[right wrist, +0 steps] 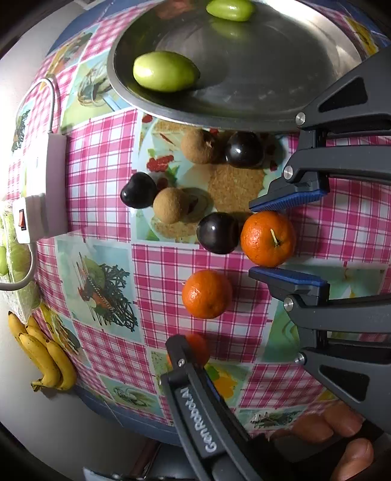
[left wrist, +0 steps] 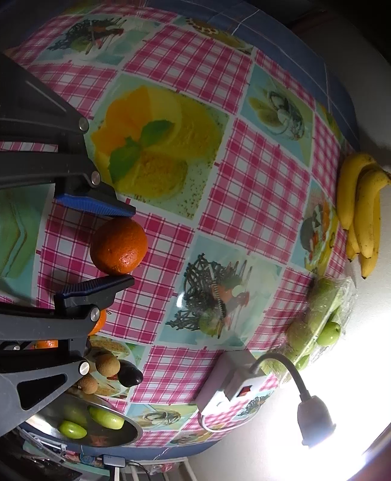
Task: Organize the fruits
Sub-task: 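Grasp a tangerine with the left tool while the right tool grasps another tangerine, then carry the tangerine with the left tool while the right tool carries its tangerine into the bowl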
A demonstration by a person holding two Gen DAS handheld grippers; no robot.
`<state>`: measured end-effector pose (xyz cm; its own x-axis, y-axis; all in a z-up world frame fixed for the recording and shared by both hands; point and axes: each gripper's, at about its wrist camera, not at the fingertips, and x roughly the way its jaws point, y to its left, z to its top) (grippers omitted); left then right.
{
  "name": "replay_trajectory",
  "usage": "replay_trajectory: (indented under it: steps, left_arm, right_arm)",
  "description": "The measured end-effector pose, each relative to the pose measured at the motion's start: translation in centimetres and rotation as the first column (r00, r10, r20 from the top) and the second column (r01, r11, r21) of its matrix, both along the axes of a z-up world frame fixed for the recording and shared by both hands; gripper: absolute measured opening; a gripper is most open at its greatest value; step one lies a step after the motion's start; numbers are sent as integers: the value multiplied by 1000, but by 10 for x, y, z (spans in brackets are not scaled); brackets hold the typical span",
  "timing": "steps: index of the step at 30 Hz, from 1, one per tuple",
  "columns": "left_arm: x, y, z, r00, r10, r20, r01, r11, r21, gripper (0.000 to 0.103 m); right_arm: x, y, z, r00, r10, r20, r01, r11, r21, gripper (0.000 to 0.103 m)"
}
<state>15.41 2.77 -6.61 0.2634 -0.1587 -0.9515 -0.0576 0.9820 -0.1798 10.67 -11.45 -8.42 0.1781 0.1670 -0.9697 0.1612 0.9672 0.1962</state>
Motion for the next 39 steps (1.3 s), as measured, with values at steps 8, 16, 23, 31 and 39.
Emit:
replay_trajectory:
  steps: [8, 16, 23, 31, 39]
  left_arm:
    - [-7, 7, 34, 998, 7, 64, -7, 1000, 1, 41]
    - [-14, 11, 60, 993, 11, 117, -11, 1000, -5, 41]
    - [-20, 4, 71, 990, -8, 138, 10, 1000, -16, 41]
    - [-28, -22, 74, 987, -73, 141, 75, 997, -7, 41]
    - [-43, -76, 74, 969, -210, 130, 215, 977, -18, 41]
  right_arm:
    - [-8, -13, 32, 997, -33, 74, 31, 999, 32, 38]
    - [-15, -29, 58, 988, -80, 129, 79, 997, 9, 38]
    - [-23, -62, 56, 980, -166, 109, 169, 986, -12, 38]
    - [-40, -105, 50, 956, -279, 85, 282, 959, -25, 38]
    - [-56, -141, 48, 925, -371, 80, 375, 927, -28, 38]
